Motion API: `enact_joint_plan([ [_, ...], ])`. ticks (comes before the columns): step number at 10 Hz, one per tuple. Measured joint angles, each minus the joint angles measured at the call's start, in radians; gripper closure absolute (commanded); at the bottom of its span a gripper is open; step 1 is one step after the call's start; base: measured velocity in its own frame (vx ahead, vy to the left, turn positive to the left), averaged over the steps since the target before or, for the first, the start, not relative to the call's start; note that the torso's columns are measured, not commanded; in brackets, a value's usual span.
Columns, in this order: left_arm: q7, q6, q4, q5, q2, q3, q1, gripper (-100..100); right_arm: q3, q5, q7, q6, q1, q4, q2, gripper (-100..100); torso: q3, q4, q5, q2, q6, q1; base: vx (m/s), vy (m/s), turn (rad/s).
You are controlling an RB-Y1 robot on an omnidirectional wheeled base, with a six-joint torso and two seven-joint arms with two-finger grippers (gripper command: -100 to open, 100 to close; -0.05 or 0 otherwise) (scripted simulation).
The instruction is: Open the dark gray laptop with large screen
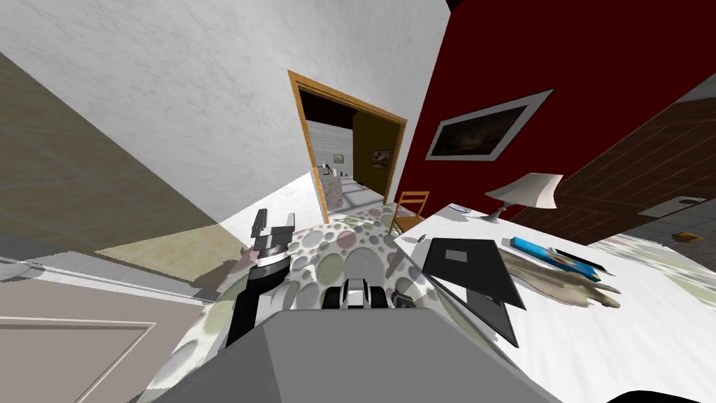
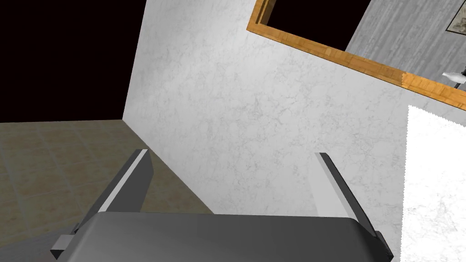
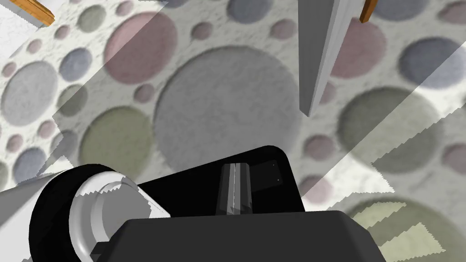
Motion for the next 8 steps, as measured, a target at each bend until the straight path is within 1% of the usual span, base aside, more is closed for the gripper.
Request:
enact_joint_plan([
  [1,0.0,0.0,0.0,0.0,0.0,0.0,0.0,0,-0.003,0.023,0.03,0.02,-0.017,0.04,-0.002,100,-0.006,-0.003,0.001,-0.01,0.0,0.003,-0.045,0.005,0.451],
  [3,0.0,0.0,0.0,0.0,0.0,0.0,0.001,0,-0.01,0.037,0.086,0.048,-0.021,0.095,-0.002,100,-0.015,-0.007,0.002,-0.023,0.0,0.005,0.022,0.011,0.427],
  [4,0.0,0.0,0.0,0.0,0.0,0.0,0.001,0,-0.013,0.049,0.114,0.058,-0.019,0.113,0.01,100,-0.013,-0.006,0.002,-0.02,0.001,0.005,0.029,-0.004,0.231],
  [5,0.0,0.0,0.0,0.0,0.0,0.0,0.001,0,-0.01,0.041,0.142,0.055,-0.018,0.14,0.0,100,-0.01,-0.005,0.001,-0.015,0.001,0.003,-0.166,-0.008,0.369],
  [6,0.0,0.0,0.0,0.0,0.0,0.0,0.0,0,0.006,0.053,0.172,0.058,-0.003,0.198,-0.029,100,-0.003,-0.002,0.001,-0.002,0.0,0.003,-0.248,0.004,0.422],
  [7,0.0,0.0,0.0,0.0,0.0,0.0,0.0,0,0.008,0.113,0.205,0.086,0.025,0.226,0.004,100,0.0,0.0,0.001,0.0,0.0,0.005,-0.145,0.021,0.415],
  [8,0.0,0.0,0.0,0.0,0.0,0.0,0.0,0,0.01,0.116,0.234,0.114,0.03,0.258,-0.024,-100,-0.006,-0.003,0.001,-0.01,0.0,0.004,-0.052,0.016,0.116],
])
